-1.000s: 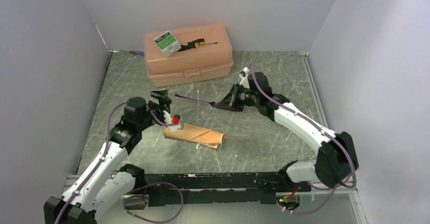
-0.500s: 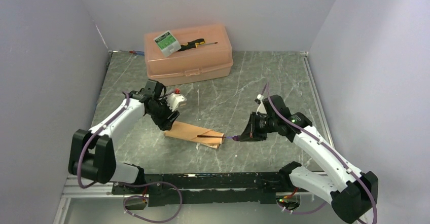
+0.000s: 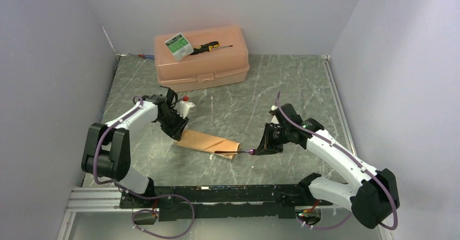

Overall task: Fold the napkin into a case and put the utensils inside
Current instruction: Insert the fork into the folded napkin.

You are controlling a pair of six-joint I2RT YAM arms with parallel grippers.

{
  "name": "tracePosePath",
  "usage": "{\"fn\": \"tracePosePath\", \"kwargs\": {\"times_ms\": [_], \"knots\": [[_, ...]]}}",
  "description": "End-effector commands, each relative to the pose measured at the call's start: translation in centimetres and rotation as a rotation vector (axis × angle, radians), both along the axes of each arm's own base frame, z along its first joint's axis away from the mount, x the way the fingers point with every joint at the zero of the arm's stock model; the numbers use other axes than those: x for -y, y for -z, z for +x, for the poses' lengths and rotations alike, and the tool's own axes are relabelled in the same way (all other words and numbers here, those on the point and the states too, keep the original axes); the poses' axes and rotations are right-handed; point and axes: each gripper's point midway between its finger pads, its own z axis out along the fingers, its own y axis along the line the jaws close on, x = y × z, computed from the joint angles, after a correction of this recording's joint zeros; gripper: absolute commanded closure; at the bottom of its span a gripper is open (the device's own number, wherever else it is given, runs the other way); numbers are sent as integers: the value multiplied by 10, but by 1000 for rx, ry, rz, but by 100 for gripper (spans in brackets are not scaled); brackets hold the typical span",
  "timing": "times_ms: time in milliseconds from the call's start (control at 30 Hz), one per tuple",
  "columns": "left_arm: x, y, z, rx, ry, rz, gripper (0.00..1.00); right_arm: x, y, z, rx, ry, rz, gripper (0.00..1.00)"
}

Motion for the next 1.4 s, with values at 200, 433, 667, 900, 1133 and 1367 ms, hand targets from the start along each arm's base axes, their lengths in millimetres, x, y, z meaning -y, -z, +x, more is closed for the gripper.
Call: {"fn": "tracePosePath", "kwargs": {"times_ms": [200, 433, 667, 900, 1133, 1367], "knots": [[2, 6, 18, 34, -36, -4, 67, -16, 2, 23, 51, 47, 63, 100], [-3, 17, 15, 24, -50, 26, 70, -14, 20, 22, 36, 60, 47, 100], [-5, 24, 12, 5, -52, 38, 72, -18, 26, 21, 102, 64, 134, 100], [-7, 25, 11, 2, -52, 49, 73, -21, 26, 25, 126, 87, 187, 100], [-6, 27, 9, -16, -50, 50, 74, -27, 30, 33, 132, 104, 209, 100], [-5, 26, 9, -28, -46, 52, 75, -34, 38, 39, 119, 110, 242, 100]]}}
